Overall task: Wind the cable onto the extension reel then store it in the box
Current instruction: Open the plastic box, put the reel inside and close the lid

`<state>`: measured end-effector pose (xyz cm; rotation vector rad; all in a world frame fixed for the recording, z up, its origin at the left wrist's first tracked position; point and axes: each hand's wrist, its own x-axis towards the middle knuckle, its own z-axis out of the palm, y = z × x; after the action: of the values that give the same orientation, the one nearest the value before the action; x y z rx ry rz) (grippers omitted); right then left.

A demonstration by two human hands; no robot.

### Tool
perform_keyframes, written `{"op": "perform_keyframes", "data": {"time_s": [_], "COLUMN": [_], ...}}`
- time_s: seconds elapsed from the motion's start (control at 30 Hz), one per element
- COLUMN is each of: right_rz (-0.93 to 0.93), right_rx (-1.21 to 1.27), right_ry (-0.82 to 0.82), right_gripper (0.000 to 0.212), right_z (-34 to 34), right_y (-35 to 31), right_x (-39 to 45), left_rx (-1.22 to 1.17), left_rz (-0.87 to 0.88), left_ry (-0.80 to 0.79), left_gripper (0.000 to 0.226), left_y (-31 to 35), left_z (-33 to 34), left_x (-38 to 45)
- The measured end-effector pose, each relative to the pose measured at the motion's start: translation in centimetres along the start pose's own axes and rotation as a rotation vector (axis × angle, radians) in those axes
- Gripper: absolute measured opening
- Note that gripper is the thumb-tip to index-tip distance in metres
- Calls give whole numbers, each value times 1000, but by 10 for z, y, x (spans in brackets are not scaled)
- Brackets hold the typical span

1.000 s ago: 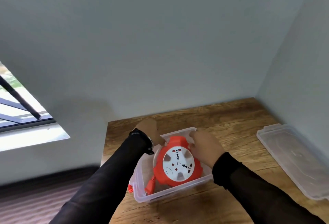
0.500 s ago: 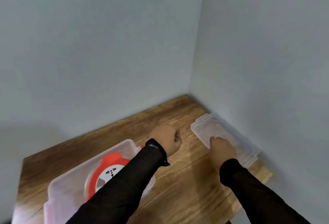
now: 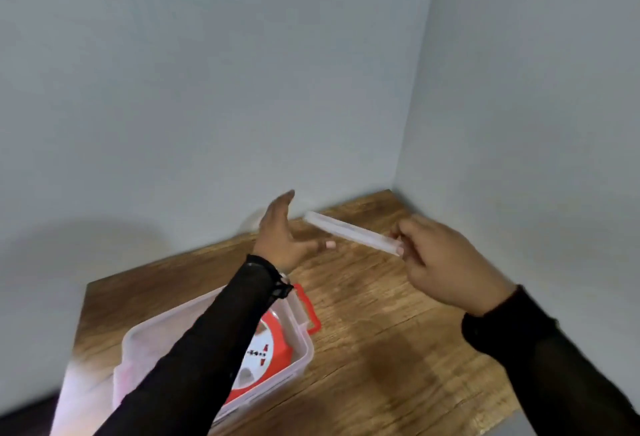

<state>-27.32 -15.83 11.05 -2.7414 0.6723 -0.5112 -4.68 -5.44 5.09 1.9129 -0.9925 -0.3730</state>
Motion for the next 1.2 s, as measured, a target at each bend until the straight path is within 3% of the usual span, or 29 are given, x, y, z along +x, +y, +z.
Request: {"op": "perform_keyframes", "data": {"time_s": [0.1,0.2,0.3,0.43,0.5,0.6,0.67,0.73,0.87,1.07,1.2], "right_rz": [-194,-171,-33,171,242,254,208,138,70,145,153], "right_rx": [271,554,823,913,836,578,417,247,55,118,188], "right_ry": [-25,29,47,-124,-220,-232,-204,-194,-208,-216,-226], "right_gripper": [19,20,33,43,42,39,26,16,22,31,20], "right_z": [-30,-29,0,76,110,137,142,142,145,150,158], "right_y": [-35,-56,-64,-77,-85,-95,-103,-106,-103,-102,-95], "right_x": [21,47,69,74,64,47,38,33,27,24,14], "left_rx": [-238,-401,-474,-703,-587,163,419,469,570,528,466], "left_rz": [76,92,-82,-473,-613,-680,-670,-693,-716,-732,-738], "left_ry": [106,231,354,439,517,448,395,399,387,372,373], "left_gripper": [64,27,28,23,23,29,32,41,46,42,34], "left_y": [-7,-18,-41,-70,-83,-99,-99,-99,-104,-104,-105], "left_z": [-48,-89,-120,-142,-146,-142,-134,-124,-115,-113,-108], "left_x": [-13,-37,-69,-113,-129,-153,-166,-173,-182,-187,-192]}}
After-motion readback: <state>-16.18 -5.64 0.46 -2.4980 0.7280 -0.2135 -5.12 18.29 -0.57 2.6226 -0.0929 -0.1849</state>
